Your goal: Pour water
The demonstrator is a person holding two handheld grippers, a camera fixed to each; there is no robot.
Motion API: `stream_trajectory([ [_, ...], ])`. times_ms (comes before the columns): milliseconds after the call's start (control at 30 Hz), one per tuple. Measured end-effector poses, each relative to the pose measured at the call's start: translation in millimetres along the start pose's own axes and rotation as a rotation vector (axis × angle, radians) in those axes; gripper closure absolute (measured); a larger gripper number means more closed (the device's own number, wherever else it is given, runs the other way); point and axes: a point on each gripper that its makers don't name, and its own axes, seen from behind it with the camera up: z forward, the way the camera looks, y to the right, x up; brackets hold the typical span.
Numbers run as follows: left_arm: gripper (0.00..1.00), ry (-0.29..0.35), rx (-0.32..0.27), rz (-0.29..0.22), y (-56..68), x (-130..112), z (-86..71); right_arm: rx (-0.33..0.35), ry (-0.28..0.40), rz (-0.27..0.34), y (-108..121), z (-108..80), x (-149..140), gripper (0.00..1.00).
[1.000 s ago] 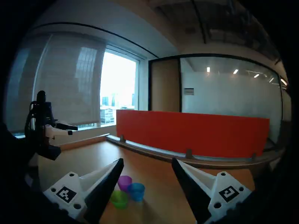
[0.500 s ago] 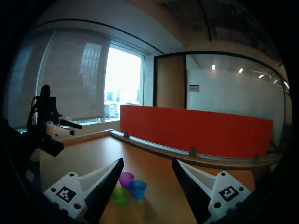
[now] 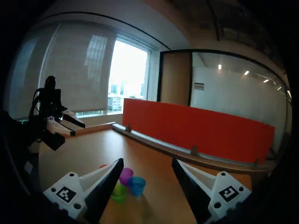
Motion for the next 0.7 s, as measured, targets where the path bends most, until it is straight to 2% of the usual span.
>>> stream_trajectory([
  [467, 0.14, -0.035, -0.099, 0.047, 14.1, -9, 11.4, 0.053, -0.079, -0.092, -9, 7.4, -12, 0.0],
  [700, 0.14, -0.054, -0.14, 0.053, 17.8, -17, 19.5, 0.096, -0.11, -0.076, -14, 14.3, -15, 0.0],
])
